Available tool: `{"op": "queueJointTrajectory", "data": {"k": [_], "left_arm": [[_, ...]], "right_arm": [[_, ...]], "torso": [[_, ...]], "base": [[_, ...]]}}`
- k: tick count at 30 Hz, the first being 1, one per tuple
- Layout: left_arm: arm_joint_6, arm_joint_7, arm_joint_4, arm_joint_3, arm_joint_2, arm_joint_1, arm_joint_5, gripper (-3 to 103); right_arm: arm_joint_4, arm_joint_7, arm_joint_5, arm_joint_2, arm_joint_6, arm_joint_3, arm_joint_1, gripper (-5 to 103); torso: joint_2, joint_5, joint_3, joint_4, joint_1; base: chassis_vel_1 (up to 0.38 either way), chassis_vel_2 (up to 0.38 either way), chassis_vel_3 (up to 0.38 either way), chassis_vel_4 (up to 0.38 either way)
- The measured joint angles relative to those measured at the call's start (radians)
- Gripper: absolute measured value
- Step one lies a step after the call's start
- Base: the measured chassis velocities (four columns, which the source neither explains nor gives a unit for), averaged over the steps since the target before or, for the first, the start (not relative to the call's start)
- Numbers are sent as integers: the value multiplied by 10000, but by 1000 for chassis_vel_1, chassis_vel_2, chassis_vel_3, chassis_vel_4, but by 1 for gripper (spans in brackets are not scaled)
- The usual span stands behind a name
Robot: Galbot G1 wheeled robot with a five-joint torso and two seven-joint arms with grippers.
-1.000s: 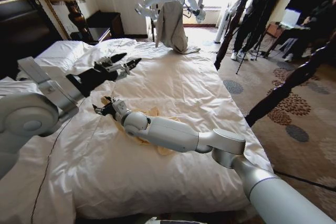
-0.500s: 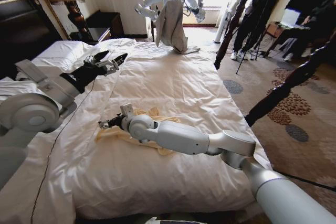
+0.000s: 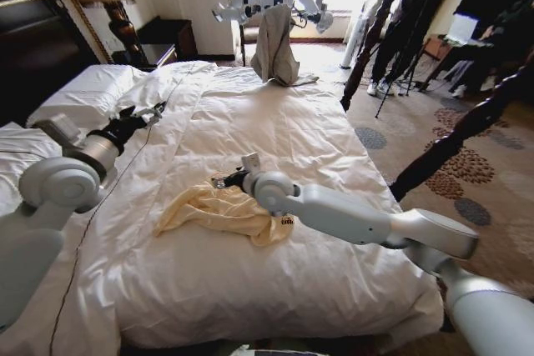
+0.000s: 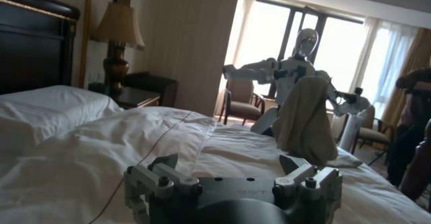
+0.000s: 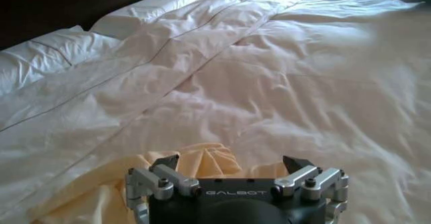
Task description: Pick up the clothes from the bed and hang them on the clothes hanger.
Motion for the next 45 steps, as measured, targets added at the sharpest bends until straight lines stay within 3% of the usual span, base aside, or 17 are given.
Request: {"op": "queueJointTrajectory", "data": {"k": [1,5,6,7,9,10,12,23,29,38,42,45], "left_arm": [[0,0,0,0,0,0,0,100],[-268,-6,240,-141,-1121,1247,1514,100],[-268,-6,240,-141,-1121,1247,1514,100],[-298,-7,271,-156,-1308,1449,1726,100],[-349,21,304,-159,-1637,1765,2131,100],[-349,21,304,-159,-1637,1765,2131,100],[-430,48,343,-154,-1849,1996,2449,100],[-507,101,354,49,-1999,2229,2815,100],[-495,166,398,164,-2020,2199,2966,100],[-498,212,514,140,-1910,2140,2966,100],[-520,235,539,117,-1907,2105,2938,100],[-526,256,553,109,-1908,2055,2919,100]], "right_arm": [[0,0,0,0,0,0,0,100],[1251,-714,61,-1875,419,595,-969,100],[1251,-714,61,-1875,419,595,-969,100],[1466,-964,14,-2303,467,697,-1155,100],[1708,-1741,-408,-3088,564,880,-1572,100],[1708,-1741,-408,-3088,564,880,-1572,100],[1714,-2489,-1445,-3495,832,889,-2021,100],[1913,-2556,-3407,-3497,1197,1851,-5001,100],[1509,-3087,-4785,-3280,2003,2515,-6625,100],[2314,-2052,-4671,-3795,1719,2519,-6974,100],[2855,-1573,-4070,-3971,1610,2649,-6457,100],[2786,-1370,-3359,-3676,1624,2461,-5579,100]], "torso": [[0,0,0,0,0],[1,-1,-1,-1,-3],[1,-1,-1,-1,-3],[1,2,-2,-3,-4],[1,-2,-2,-5,-4],[1,-2,-2,-5,-4],[1,0,-1,-3,-3],[1,-2,-1,-2,-2],[1,-2,-1,-2,-3],[1,-3,-1,-3,-2],[1,-3,-1,-3,-2],[1,-5,0,-1,-1]], "base": [[0,0,0,0],[0,0,0,0],[0,0,0,0],[0,0,0,0],[0,0,0,0],[0,0,0,0],[0,0,0,0],[0,0,0,0],[0,0,0,0],[0,0,0,0],[0,0,0,0],[0,0,0,0]]}}
